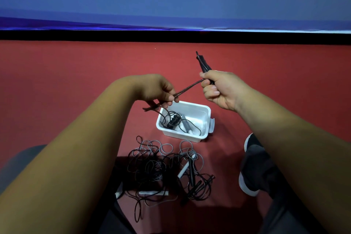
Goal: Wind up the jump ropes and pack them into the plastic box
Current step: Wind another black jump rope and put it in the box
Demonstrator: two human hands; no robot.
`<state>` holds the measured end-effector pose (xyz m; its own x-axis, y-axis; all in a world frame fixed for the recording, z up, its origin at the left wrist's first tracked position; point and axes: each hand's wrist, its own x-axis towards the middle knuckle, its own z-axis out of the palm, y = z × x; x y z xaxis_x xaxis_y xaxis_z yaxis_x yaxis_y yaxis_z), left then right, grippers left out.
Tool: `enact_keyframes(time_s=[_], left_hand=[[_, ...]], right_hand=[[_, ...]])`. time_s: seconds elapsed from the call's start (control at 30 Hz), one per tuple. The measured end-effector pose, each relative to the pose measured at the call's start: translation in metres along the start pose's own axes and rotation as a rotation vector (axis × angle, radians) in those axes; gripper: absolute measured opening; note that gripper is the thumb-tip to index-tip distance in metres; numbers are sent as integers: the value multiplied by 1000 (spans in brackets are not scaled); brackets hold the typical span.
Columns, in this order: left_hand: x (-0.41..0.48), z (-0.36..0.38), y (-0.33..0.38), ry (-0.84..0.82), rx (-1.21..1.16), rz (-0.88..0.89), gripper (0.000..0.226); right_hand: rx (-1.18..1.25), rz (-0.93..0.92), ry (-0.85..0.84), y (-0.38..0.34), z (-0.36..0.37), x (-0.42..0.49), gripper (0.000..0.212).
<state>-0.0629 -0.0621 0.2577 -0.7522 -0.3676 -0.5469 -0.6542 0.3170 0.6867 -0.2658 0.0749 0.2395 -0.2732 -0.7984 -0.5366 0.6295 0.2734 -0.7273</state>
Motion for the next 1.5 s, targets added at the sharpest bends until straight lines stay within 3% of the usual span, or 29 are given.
enact_keyframes(time_s=[0.13,0.23,0.47,0.6,0.77,0.93,1.2,1.33,1.5], left_hand=[[1,1,5,45,69,12,16],[-1,0,5,53,-14,32,14],[-13,2,6,-197,-372,135,15],[-11,5,6,-87,-148,34,13],[3,9,-5,12,-49,-58,7],[9,12,-10,89,-50,-40,17],[7,11,-2,176,-296,114,20],[2,7,7,125,-389,205,14],[2,3,18,117,-518,263,19]], right_hand=[[-37,-75,65,-3,0,0,14],[-21,-100,106,-7,-2,-1,17],[-4,-111,149,-8,-5,2,14],[-24,-92,131,-8,-3,0,15],[-122,-28,-88,-7,5,-10,22],[-187,69,-264,-4,16,-26,13],[-422,312,-493,3,19,-48,12],[-510,430,-597,11,13,-44,35],[-552,522,-635,17,7,-36,14]])
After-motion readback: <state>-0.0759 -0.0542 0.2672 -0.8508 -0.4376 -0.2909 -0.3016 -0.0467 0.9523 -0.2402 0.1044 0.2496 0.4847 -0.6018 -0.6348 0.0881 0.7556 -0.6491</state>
